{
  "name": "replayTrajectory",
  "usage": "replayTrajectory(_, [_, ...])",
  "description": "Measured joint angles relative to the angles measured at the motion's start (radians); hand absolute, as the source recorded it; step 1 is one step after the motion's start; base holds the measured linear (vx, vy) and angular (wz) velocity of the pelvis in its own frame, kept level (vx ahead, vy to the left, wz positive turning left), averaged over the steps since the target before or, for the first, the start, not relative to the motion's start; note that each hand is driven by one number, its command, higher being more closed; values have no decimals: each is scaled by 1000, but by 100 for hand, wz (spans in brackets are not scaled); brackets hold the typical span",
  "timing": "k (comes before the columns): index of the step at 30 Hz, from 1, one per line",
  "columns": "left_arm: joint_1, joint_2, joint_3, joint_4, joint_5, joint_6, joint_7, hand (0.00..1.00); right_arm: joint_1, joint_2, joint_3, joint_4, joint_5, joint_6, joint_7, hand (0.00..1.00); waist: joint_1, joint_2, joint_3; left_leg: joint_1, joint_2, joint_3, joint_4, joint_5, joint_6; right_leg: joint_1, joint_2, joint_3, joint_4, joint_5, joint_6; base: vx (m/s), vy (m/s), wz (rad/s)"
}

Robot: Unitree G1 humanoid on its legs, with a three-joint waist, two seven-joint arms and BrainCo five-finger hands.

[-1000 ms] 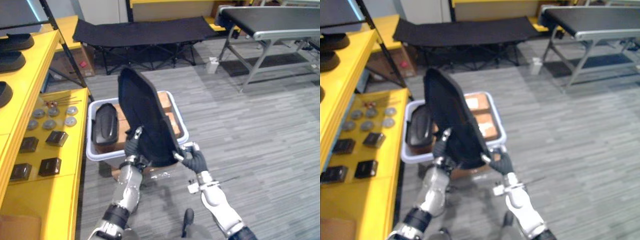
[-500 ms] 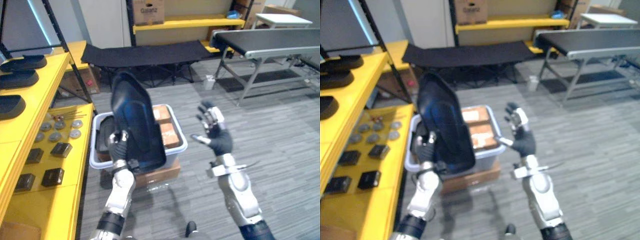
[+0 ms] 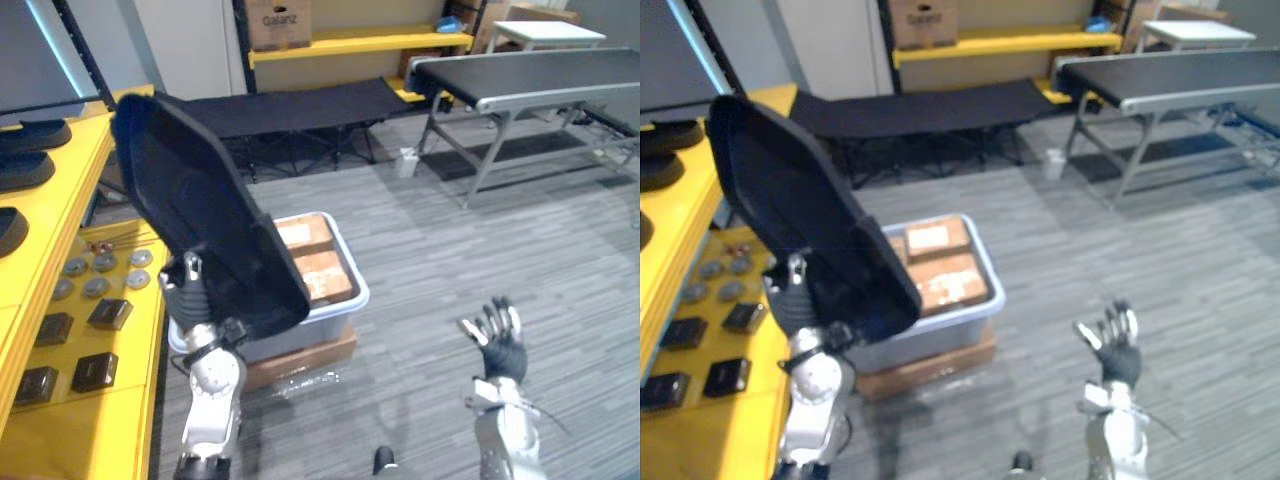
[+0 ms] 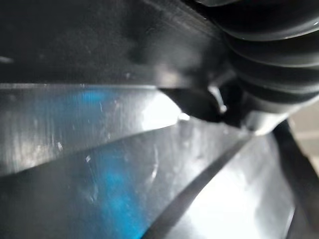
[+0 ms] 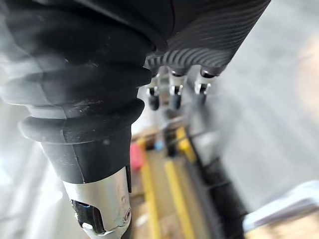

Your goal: Walk over and take plastic housings, then place them on the shelf

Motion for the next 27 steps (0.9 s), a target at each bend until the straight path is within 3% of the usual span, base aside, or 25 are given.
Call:
replayTrajectory(3, [40, -8, 0, 0, -58, -6, -35, 100, 1, 0, -23, 7, -17, -46, 0, 0, 1, 24, 27, -14, 0, -12, 53, -33, 7, 1, -15, 1, 26, -13, 7, -16, 52, 4])
replayTrajectory(6, [39, -6, 6, -10, -76, -30, -36, 100, -14, -1, -25, 9, -20, -85, 9, 0, 4, 26, 45, -15, -5, -25, 70, -47, 14, 2, -28, -6, 55, -34, 12, -20, 52, 10])
replayTrajectory(10, [39, -1, 47, -48, -70, -34, 7, 100, -78, -5, -19, 7, -20, -121, 73, 0, 9, 22, 55, -38, -15, -58, 78, -59, 18, 4, -44, -38, 71, -47, 13, -6, 47, 26])
replayTrajectory(13, [62, -3, 132, -119, -43, -31, 69, 100, -127, -25, 44, -3, -20, -130, 126, 0, 36, 30, 56, -50, -35, -124, 69, -46, 25, 34, -62, -103, 84, -61, 25, 49, 29, 61])
replayTrajectory(16, [124, -6, 244, -220, 14, -18, 112, 100, -208, -35, 201, -2, -18, -127, 164, 0, 90, 36, 59, -53, -58, -193, 57, -39, 30, 82, -75, -175, 76, -71, 38, 85, 40, 71])
replayTrajectory(18, [172, -10, 317, -265, 33, 1, 115, 100, -294, -34, 322, 8, -38, -119, 167, 0, 143, 38, 60, -55, -79, -247, 37, -27, 34, 128, -80, -239, 44, -69, 45, 81, 23, 89])
replayTrajectory(19, [207, -23, 366, -281, 55, 11, 114, 100, -361, -29, 383, 26, -57, -113, 174, 0, 183, 37, 59, -73, -94, -288, 36, -23, 37, 153, -81, -284, 20, -65, 51, 74, 13, 84])
replayTrajectory(21, [236, -41, 400, -286, 54, 11, 110, 100, -416, -21, 423, 56, -64, -104, 178, 0, 217, 36, 59, -87, -103, -317, 36, -20, 38, 168, -81, -322, 6, -63, 55, 72, 6, 68])
replayTrajectory(22, [271, -72, 440, -286, 46, 10, 100, 100, -476, -6, 464, 107, -68, -89, 177, 0, 260, 35, 59, -93, -111, -346, 36, -19, 39, 187, -80, -359, -1, -62, 58, 92, 9, 58])
replayTrajectory(25, [330, -127, 502, -288, 15, -15, 68, 100, -539, 32, 528, 170, -169, -46, 141, 0, 320, 22, 53, -101, -126, -403, 35, -20, 39, 220, -79, -426, -1, -62, 58, 127, 27, 61])
replayTrajectory(27, [339, -137, 506, -288, -1, -25, 50, 100, -544, 40, 529, 173, -182, -31, 121, 0, 332, 14, 53, -102, -130, -416, 35, -21, 40, 231, -80, -443, -1, -61, 58, 76, 37, 26])
